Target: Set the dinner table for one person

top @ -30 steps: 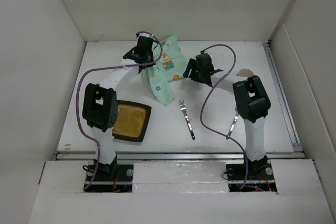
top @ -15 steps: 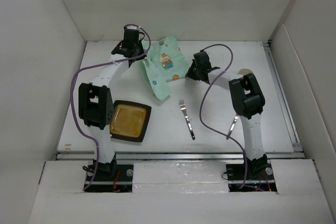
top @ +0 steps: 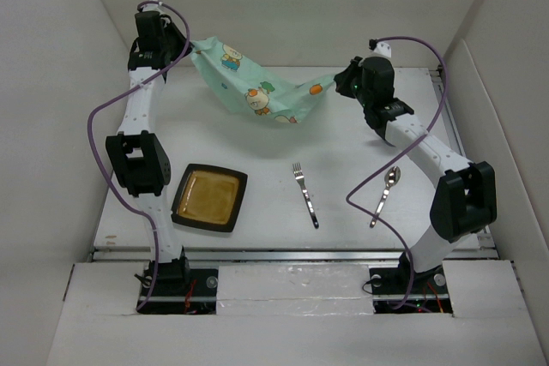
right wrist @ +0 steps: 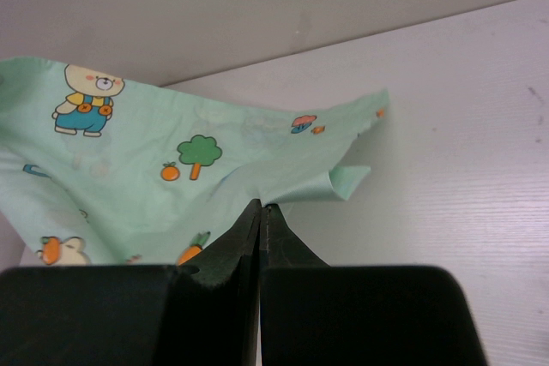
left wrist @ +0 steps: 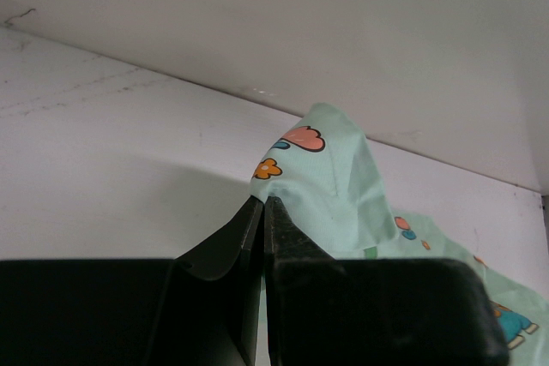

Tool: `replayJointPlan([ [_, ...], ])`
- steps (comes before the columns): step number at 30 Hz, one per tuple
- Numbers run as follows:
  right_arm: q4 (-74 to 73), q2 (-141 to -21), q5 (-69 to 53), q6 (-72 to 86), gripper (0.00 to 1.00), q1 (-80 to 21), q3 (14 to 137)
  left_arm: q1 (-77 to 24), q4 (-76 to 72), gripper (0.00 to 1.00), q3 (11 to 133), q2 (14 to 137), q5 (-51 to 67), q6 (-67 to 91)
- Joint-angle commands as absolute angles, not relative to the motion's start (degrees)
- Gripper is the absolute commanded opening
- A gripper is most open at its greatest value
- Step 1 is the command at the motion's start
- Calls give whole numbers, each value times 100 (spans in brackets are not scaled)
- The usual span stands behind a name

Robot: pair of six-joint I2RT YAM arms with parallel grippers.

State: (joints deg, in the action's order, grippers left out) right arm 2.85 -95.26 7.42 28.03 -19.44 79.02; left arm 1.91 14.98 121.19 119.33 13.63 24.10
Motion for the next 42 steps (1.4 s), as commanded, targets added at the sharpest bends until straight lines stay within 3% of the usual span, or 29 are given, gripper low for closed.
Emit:
replayJointPlan([
  [1, 193, -9616, 818, 2505, 0, -1863, 7183, 272, 1626, 0, 12401, 12374, 1871, 2443],
  [5, 211, -9186, 914, 2198, 0, -1863, 6935, 386, 1301, 0, 12033, 12033, 1960, 2505],
  [15, -334, -8297, 870, 1846, 0, -1802, 6970, 519, 1714, 0, 12823, 11539, 1908, 2514],
  [23, -686, -9947, 563, 1942, 0, -1485, 7532, 519, 1960, 0, 13042, 12585, 1530, 2303],
  [27, -553, -10440, 483, 2109, 2, -1538, 7699, 519, 2100, 0, 13762, 13323, 1468, 2320],
  [30, -651, -10573, 518, 2127, 22, -1590, 7919, 519, 2013, 22, 14185, 13833, 1389, 2373],
  [31, -624, -10565, 553, 2144, 28, -1591, 7928, 519, 1830, 38, 14151, 13921, 1336, 2373],
  [33, -685, -10503, 606, 2101, 49, -1704, 7971, 519, 1688, 54, 14107, 13974, 1327, 2408],
  [34, -720, -10477, 641, 2083, 52, -1705, 7972, 519, 1688, 62, 14115, 13983, 1336, 2391],
  [38, -607, -10012, 765, 2056, 61, -1846, 7578, 519, 1705, 68, 13633, 13554, 977, 2347],
  [40, -353, -9670, 791, 2100, 60, -1898, 7086, 519, 1461, 60, 12637, 12863, 653, 2399],
  [41, -273, -9311, 791, 2135, 55, -1959, 6919, 519, 1285, 55, 12169, 12571, 520, 2513],
  [42, -177, -9108, 791, 2153, 37, -1960, 6734, 519, 1083, 48, 11633, 12238, 397, 2566],
])
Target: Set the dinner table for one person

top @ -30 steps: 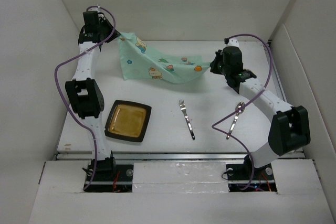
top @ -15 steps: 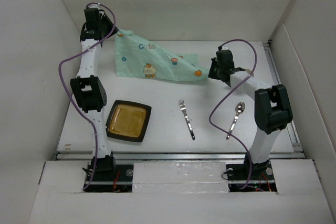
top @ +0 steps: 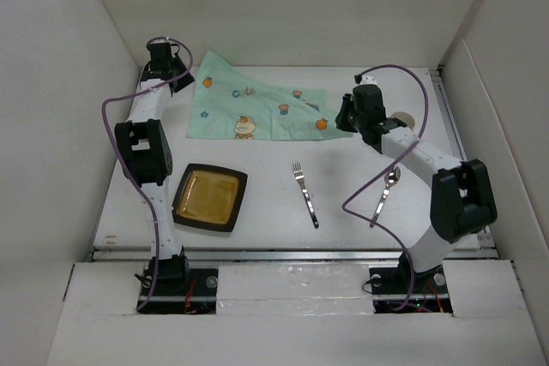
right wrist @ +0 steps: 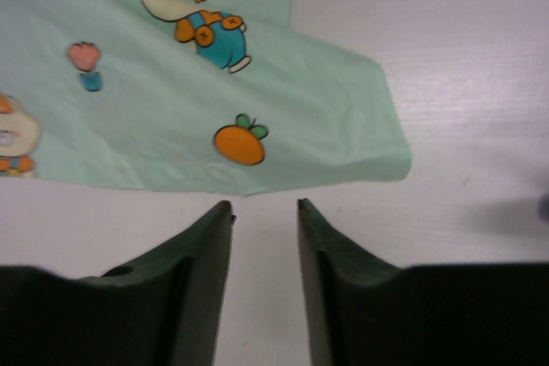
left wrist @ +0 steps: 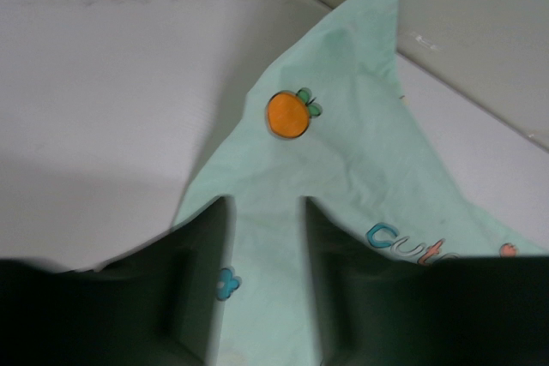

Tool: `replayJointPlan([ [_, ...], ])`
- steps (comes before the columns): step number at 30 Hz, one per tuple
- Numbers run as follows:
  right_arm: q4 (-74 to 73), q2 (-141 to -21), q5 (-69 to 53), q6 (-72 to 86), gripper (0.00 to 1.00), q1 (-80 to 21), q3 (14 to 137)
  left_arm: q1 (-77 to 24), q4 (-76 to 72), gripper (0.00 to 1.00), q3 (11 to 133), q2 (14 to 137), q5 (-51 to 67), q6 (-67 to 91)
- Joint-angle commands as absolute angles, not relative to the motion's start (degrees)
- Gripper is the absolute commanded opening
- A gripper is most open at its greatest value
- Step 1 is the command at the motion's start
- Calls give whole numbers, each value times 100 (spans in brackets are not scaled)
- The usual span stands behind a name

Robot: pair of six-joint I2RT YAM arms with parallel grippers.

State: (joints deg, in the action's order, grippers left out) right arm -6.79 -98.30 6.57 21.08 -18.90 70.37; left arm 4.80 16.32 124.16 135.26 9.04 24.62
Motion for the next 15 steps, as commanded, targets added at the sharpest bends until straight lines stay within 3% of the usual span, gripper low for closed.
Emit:
replayJointPlan([
  [1, -54, -8923, 756, 2153, 22, -2012, 6367, 519, 707, 24, 10671, 11634, 65, 2584],
  [2, 173, -8564, 712, 2162, 8, -2074, 6207, 432, 616, 12, 10296, 11384, -191, 2627],
  [3, 237, -8378, 677, 2153, 0, -2126, 6048, 344, 589, 2, 9953, 11156, -341, 2645],
  [8, 597, -7560, 580, 2180, 0, -2583, 5222, 281, 1545, 0, 9088, 10679, -511, 2970],
  [9, 580, -7358, 563, 2171, 3, -2584, 5160, 281, 1669, 6, 9001, 10661, -484, 3014],
  [10, 571, -7261, 580, 2171, 6, -2645, 5107, 281, 1679, 20, 8652, 10557, -492, 3006],
  [11, 589, -7173, 580, 2110, 9, -2646, 4932, 281, 1618, 25, 8448, 10503, -466, 3006],
  [15, 501, -6690, 502, 2083, 27, -2646, 4581, 281, 1407, 29, 7473, 10336, -405, 3085],
])
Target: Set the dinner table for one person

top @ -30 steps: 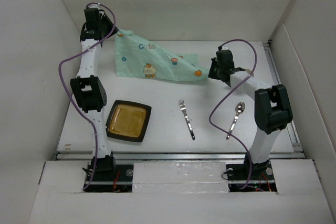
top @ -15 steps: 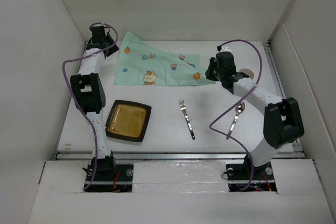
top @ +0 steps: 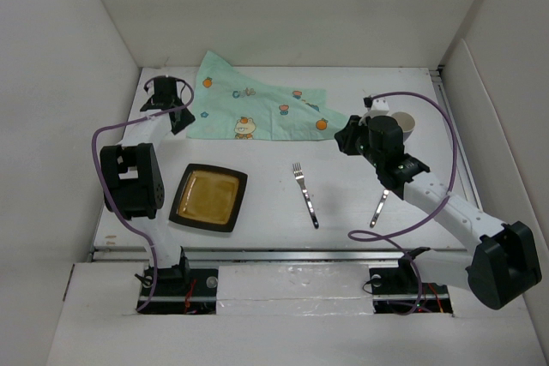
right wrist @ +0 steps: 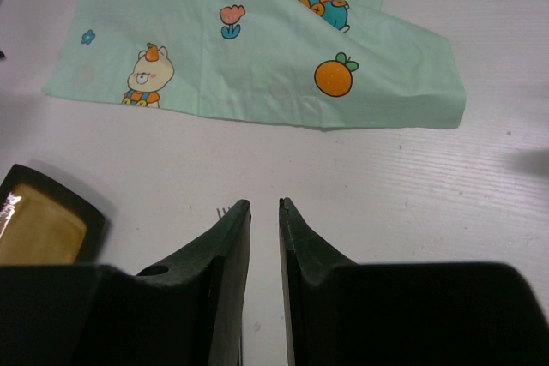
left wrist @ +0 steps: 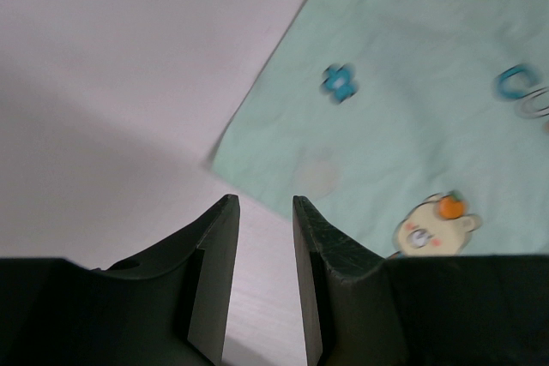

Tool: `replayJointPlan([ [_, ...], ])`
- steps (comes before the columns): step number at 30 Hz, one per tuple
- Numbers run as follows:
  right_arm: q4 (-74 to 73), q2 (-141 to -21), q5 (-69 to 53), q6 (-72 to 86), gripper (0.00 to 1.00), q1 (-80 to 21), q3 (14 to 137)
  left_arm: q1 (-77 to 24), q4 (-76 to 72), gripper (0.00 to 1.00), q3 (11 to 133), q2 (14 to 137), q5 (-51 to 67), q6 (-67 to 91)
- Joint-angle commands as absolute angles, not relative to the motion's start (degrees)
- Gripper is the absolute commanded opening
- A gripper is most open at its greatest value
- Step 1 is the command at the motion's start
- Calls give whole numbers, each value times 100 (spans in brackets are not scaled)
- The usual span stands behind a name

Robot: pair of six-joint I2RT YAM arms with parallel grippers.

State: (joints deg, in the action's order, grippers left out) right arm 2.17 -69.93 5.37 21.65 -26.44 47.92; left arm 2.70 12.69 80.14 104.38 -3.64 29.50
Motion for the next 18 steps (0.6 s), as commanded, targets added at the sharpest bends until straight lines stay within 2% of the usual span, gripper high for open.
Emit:
replayJointPlan([
  [1, 640, -6323, 397, 2083, 35, -2646, 4370, 333, 1371, 30, 7314, 10379, -430, 3128],
  [17, 738, -6161, 62, 2013, 38, -2698, 4140, 387, 1195, 30, 7707, 11363, -642, 3489],
  [18, 756, -6213, 62, 2004, 38, -2698, 4140, 387, 1221, 28, 7839, 11425, -528, 3446],
])
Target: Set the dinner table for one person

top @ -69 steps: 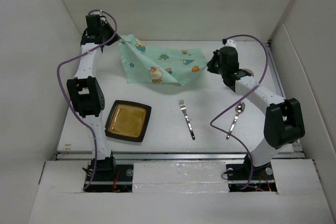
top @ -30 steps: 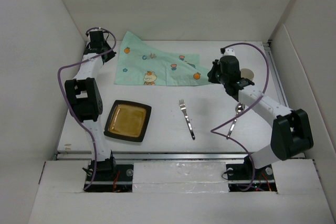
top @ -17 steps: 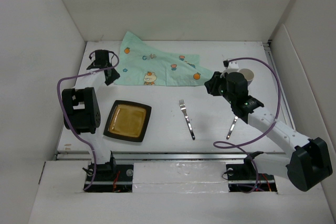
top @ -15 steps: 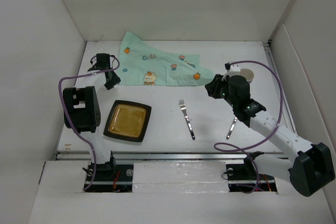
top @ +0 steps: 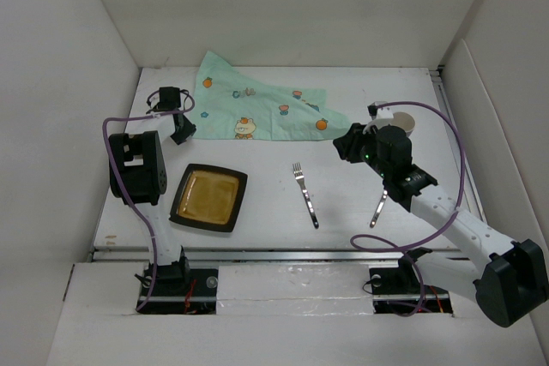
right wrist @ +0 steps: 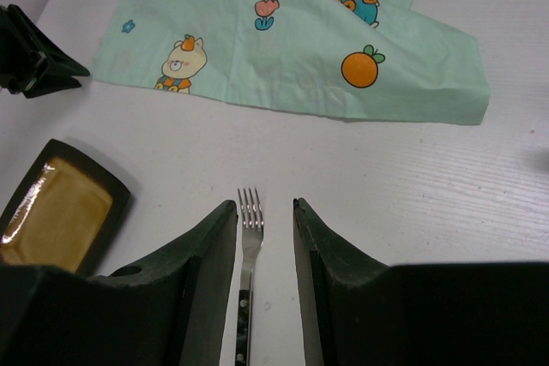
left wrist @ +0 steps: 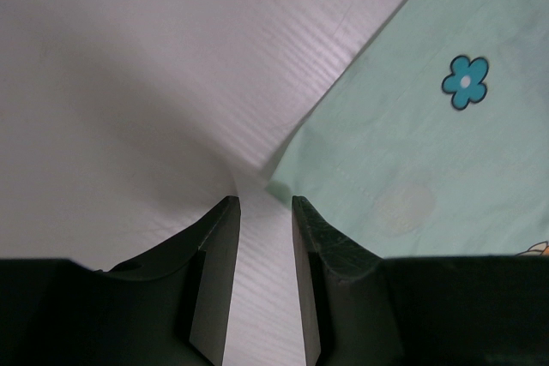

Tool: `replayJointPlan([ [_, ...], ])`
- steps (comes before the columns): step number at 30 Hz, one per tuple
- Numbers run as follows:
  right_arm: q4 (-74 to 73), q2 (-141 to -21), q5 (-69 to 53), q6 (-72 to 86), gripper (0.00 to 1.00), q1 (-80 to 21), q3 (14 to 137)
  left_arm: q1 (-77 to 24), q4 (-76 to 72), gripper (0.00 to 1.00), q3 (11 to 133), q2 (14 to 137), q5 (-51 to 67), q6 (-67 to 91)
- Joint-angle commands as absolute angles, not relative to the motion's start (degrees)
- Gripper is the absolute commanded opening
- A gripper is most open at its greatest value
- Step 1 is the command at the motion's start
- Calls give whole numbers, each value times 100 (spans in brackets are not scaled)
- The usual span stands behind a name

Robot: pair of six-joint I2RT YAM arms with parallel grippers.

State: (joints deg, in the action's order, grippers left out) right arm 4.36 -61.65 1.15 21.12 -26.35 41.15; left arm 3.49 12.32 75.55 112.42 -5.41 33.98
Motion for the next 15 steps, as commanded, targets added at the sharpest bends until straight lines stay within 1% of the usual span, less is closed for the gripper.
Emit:
replayJointPlan([
  [1, 747, -6249, 62, 2013, 38, -2698, 4157, 387, 1265, 26, 7901, 11478, -501, 3428],
  [8, 817, -6398, 70, 2039, 38, -2698, 4175, 387, 1125, 24, 7910, 11619, -510, 3436],
  [9, 800, -6425, 79, 2048, 38, -2698, 4175, 387, 1099, 17, 7884, 11619, -545, 3428],
  [10, 791, -6442, 79, 2057, 38, -2698, 4184, 387, 1073, 15, 7875, 11610, -562, 3436],
  [11, 791, -6451, 105, 2048, 38, -2698, 4184, 387, 1072, 6, 7866, 11593, -571, 3428],
  [12, 800, -6451, 132, 2065, 38, -2698, 4166, 387, 1064, 0, 7875, 11575, -571, 3419],
  [15, 791, -6469, 324, 2109, 39, -2698, 4148, 387, 1037, 0, 7840, 11374, -580, 3401],
])
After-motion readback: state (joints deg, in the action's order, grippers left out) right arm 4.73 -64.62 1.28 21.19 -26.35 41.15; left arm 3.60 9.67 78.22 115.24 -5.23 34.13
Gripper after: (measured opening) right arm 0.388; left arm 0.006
